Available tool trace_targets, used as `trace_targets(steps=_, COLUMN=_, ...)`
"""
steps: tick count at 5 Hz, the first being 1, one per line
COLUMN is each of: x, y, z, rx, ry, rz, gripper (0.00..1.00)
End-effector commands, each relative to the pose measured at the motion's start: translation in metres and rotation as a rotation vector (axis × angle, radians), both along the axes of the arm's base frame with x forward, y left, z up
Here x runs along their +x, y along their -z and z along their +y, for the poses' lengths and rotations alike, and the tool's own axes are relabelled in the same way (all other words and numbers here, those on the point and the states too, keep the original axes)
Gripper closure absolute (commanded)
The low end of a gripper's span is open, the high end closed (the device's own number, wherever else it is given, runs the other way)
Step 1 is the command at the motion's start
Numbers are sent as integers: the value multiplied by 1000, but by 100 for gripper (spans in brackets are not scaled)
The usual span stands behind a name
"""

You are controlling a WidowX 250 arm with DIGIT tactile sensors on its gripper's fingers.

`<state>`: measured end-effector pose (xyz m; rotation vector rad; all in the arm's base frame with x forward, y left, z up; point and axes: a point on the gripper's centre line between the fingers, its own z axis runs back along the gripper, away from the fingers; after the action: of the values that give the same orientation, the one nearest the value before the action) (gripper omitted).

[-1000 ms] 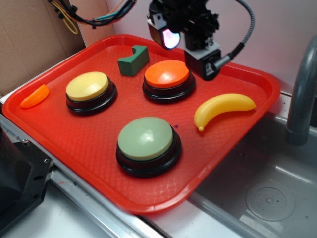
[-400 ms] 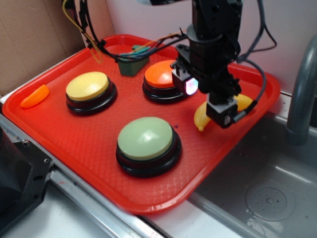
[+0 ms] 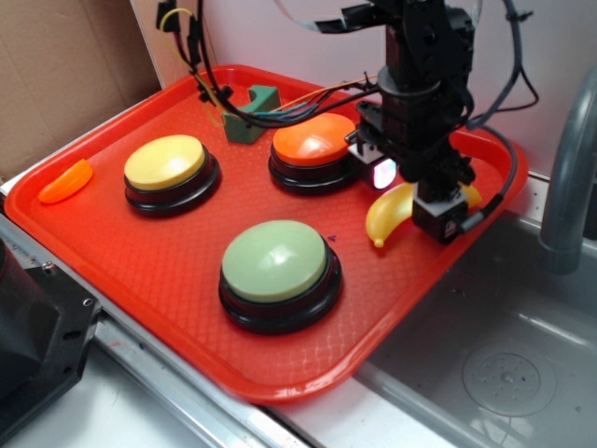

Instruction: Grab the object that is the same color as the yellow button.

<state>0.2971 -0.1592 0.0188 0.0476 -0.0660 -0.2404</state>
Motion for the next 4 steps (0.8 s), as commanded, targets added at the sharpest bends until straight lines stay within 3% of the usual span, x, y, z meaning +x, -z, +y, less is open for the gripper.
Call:
trace_targets(steps=1, x=-6, y=-4, z=14, rx=-60, ry=11, rz=-27, gripper=100)
trace_targets(steps=2, x=-15, y=-19, z=26, rx=-87, ry=18, rz=18, gripper=100)
trace_targets(steps=4, x=-41, y=-114, z=52, rx=-41, ry=-154, rz=4, gripper=100)
